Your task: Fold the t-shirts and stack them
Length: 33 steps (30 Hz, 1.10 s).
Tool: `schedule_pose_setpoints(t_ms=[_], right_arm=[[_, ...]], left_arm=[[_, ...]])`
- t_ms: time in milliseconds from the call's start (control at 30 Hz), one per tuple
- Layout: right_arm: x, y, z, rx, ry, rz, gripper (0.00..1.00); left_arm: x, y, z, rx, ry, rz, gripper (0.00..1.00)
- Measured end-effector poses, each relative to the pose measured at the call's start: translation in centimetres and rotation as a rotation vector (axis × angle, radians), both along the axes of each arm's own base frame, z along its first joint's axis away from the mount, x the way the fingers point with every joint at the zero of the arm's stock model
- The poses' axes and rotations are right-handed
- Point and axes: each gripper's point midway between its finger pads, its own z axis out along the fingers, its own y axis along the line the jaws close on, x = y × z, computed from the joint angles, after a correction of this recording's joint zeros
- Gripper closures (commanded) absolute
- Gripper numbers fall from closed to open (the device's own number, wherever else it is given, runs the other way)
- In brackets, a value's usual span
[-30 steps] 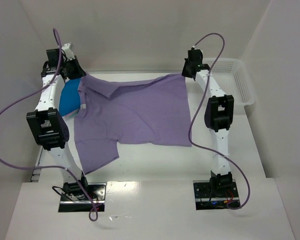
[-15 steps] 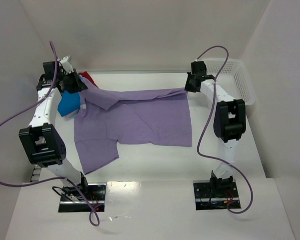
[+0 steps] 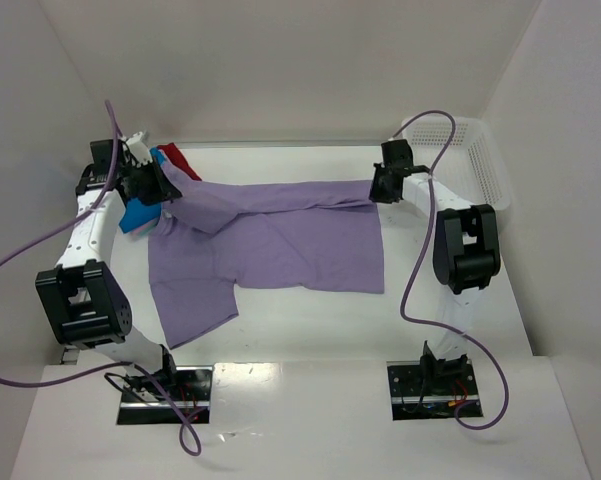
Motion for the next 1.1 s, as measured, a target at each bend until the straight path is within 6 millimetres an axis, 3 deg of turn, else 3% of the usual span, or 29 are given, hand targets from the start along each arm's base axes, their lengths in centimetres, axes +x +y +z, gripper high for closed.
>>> schedule_pose_setpoints(t_ms=[333,800,1100], right_arm=[[0.1,0.0,-0.2,0.002,-0.006,-0.003,1.0],[-0.7,-0.1,-1.8,-0.004,0.031,-0.002,1.0],[-0.7,-0.1,-2.0,-0.006,0.036,-0.002,1.0]], left_arm=[[-1.1,0.1,-2.1,-0.004,0.062,0.009,1.0],[-1.5,4.3,-3.4,0.054,0.096,0.144,1.0],[-2.7,3.4,-5.1,0.015,0.14,0.116,1.0]])
